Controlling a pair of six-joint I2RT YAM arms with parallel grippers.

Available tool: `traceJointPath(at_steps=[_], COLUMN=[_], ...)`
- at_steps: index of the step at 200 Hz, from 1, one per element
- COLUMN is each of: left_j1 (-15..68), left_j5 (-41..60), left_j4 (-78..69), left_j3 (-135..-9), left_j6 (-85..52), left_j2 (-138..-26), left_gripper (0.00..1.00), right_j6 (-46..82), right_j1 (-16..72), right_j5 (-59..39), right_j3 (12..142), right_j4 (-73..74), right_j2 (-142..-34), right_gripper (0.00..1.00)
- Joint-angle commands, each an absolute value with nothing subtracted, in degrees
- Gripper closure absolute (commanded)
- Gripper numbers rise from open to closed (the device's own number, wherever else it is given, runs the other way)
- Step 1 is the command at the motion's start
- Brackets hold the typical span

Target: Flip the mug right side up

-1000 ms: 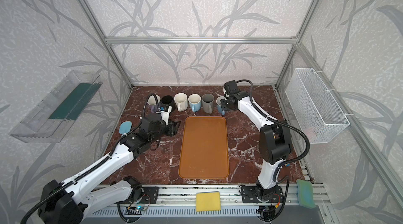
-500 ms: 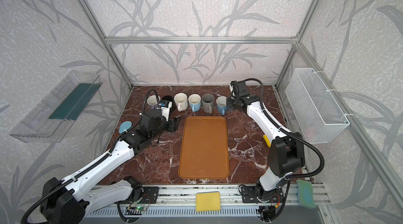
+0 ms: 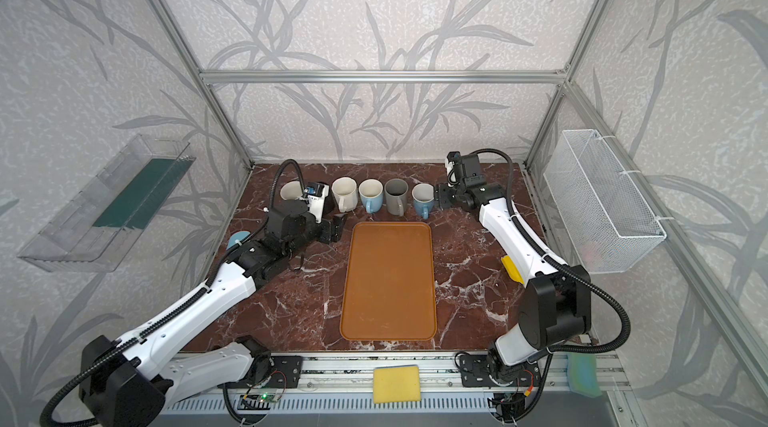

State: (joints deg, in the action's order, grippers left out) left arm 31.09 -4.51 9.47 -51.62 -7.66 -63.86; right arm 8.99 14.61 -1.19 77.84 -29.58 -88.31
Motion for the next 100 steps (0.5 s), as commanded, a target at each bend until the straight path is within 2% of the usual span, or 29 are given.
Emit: traceJointPath(at_steps=[1,11,19,26,42,100], left_j1=[31.2,31.2,31.1,31.2,31.2,31.1], left_j5=[-6.1,-6.4,-6.6,-6.8,-7.2,-11.2], left_j4=[10.7,10.9,11.1,11.2,11.6,12.9], left_j3=[-53.7,-53.9,-54.0,-54.1,-54.4,-55.2], left_j6=[-5.8,-5.5,-5.3,-5.1,-4.7,-3.2], left_j2=[-63.7,-63.6,-63.5,-63.5,-63.5,-62.5], left_gripper=[0.13,0.08,0.04,0.02,0.01,0.01], right_j6=[9.8,9.8,9.8,9.8,9.9,9.8], right_j1=[13.8,13.7,13.7,13.6,13.6,13.3], right_j5=[-2.8,-2.9,-2.8,-2.9,-2.9,-5.2], right_j3=[76.9,76.5,76.3,76.1,76.1,75.8], right_j4=[-27.5,-27.1,-26.8,-26.6,-26.6,-26.2], right_j2=[-85.6,-85.2,-84.8,-84.6,-84.4,-83.3], right_gripper=[0.23,0.21,0.14,0.07,0.0,0.01])
